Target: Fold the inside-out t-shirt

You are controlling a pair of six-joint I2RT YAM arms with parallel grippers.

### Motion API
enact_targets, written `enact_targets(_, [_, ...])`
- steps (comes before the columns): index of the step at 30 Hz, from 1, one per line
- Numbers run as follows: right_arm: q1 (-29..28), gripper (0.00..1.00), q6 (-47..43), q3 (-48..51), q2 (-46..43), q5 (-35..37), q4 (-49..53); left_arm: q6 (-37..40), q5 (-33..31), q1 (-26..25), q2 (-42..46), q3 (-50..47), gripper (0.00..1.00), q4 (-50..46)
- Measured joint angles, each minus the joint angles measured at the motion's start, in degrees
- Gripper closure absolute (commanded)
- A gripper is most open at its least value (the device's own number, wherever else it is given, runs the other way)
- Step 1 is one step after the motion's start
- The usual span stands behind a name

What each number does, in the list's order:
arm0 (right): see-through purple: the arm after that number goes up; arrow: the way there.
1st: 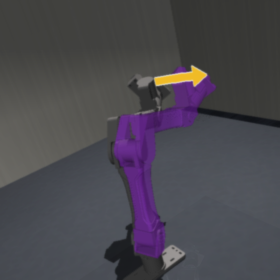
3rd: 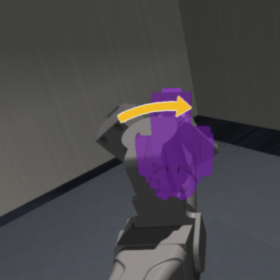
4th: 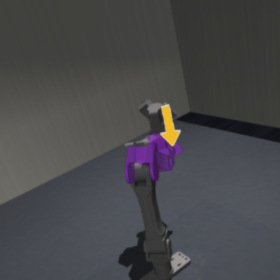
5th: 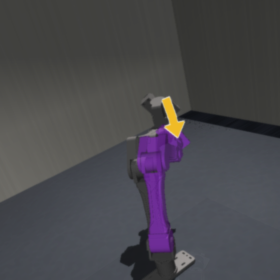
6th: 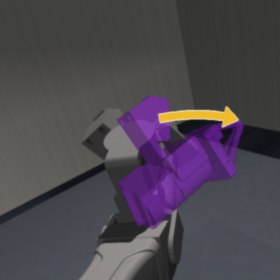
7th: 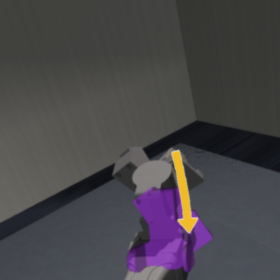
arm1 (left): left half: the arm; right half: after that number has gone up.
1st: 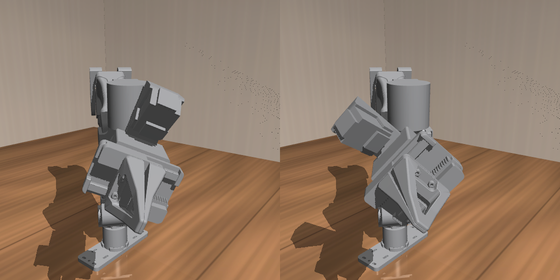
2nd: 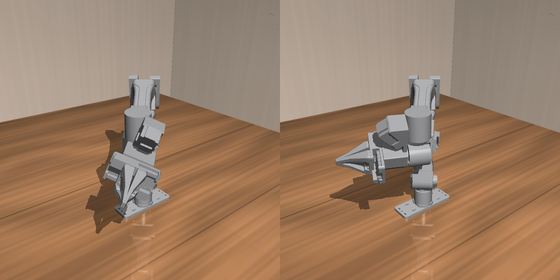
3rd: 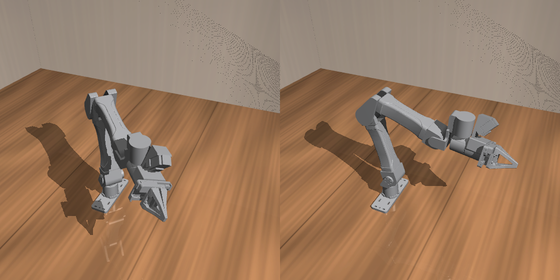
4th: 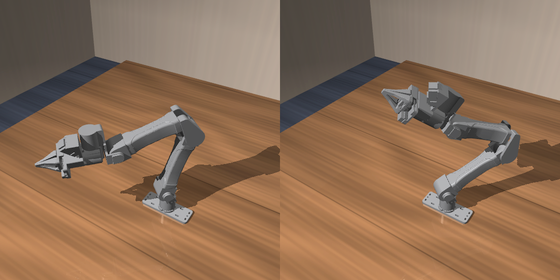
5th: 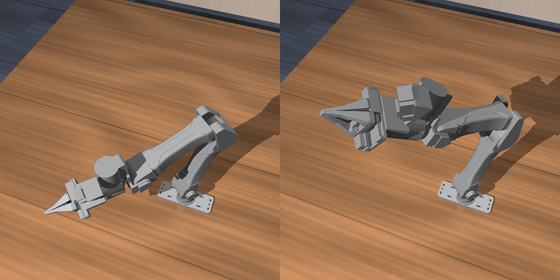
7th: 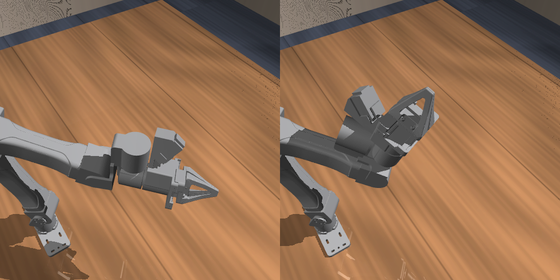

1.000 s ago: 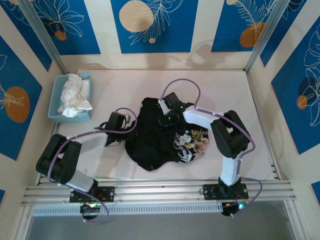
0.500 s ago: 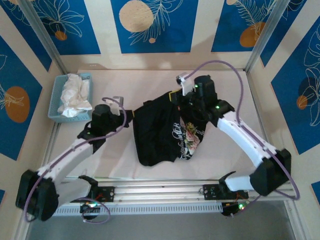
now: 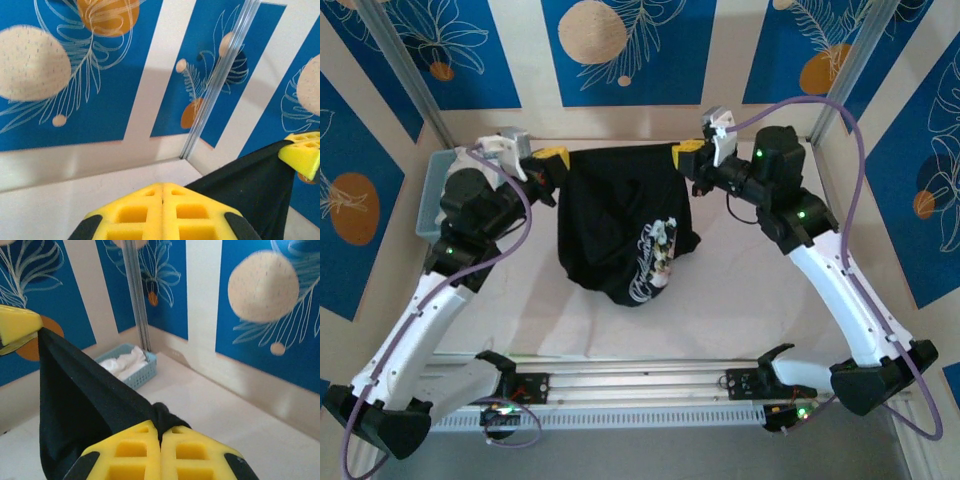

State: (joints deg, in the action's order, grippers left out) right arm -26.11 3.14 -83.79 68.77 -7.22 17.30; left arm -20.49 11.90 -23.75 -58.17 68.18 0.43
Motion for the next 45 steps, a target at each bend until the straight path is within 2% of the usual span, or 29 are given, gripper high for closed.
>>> enact_targets(5, [0.00, 1.00, 0.59, 0.90, -1.11, -1.46, 1.64, 0.02, 2.82, 0.02, 0.74, -0.52, 1.00, -2.93])
enact_targets(9, [0.13, 1.00, 2.56, 9.16, -1.27, -1.81, 2.82, -3.13, 8.26, 0.02, 2.23, -9.57, 1.00, -2.78])
enact_targets(12, [0.70, 0.98, 4.20, 15.04, 2.38, -1.18, 4.09, -6.10, 11.47, 0.02, 1.38, -15.34, 1.00, -2.71])
enact_targets(16, [0.81, 0.86, 4.68, 16.04, 11.98, 1.92, 5.75, -7.76, 13.55, 0.02, -1.79, -16.37, 1.00, -2.51])
enact_targets(19, [-0.17, 0.73, 4.20, 16.22, 15.10, 6.01, 7.10, -8.15, 14.53, 0.02, -3.10, -16.15, 1.00, -2.38])
enact_targets(21, [-1.84, 0.62, 2.82, 17.40, 14.23, 9.46, 7.10, -8.15, 14.91, 0.02, -3.41, -15.85, 1.00, -2.32])
enact_targets(27, [-10.88, 0.39, -2.03, 27.10, 4.11, 17.84, 2.45, -8.13, 15.56, 0.02, -3.45, -14.88, 1.00, -2.14])
enact_targets(31, [-15.69, 0.31, -5.03, 31.15, -0.13, 19.80, -1.79, -8.13, 15.82, 0.02, -3.52, -14.84, 1.00, -1.95])
enact_targets(35, [-18.18, 0.27, -7.45, 31.52, 3.34, 20.83, -6.69, -8.13, 16.20, 0.02, -3.56, -14.82, 1.00, -1.79])
enact_targets(37, [-18.23, 0.31, -8.35, 31.43, 6.88, 20.83, -9.33, -8.13, 16.20, 0.02, -3.56, -14.78, 1.00, -1.77])
enact_targets(38, [-18.05, 0.45, -8.98, 31.26, 9.20, 20.79, -10.54, -8.13, 16.20, 0.02, -3.56, -14.78, 1.00, -1.77])
enact_targets(39, [-17.88, 0.64, -9.27, 30.80, 11.23, 20.70, -11.17, -8.13, 16.17, 0.02, -3.56, -14.78, 1.00, -1.77])
enact_targets(41, [-17.18, 0.90, -9.11, 29.35, 14.99, 19.82, -11.34, -8.02, 15.69, 0.02, -3.54, -14.78, 1.00, -1.86])
enact_targets(42, [-16.55, 0.99, -8.90, 28.79, 15.93, 18.78, -11.23, -7.85, 14.78, 0.02, -3.52, -14.75, 1.00, -2.08])
enact_targets(45, [-13.68, 1.00, -6.60, 28.68, 14.53, 12.37, -10.27, -6.75, 8.13, 0.02, -3.52, -14.34, 1.00, -3.85])
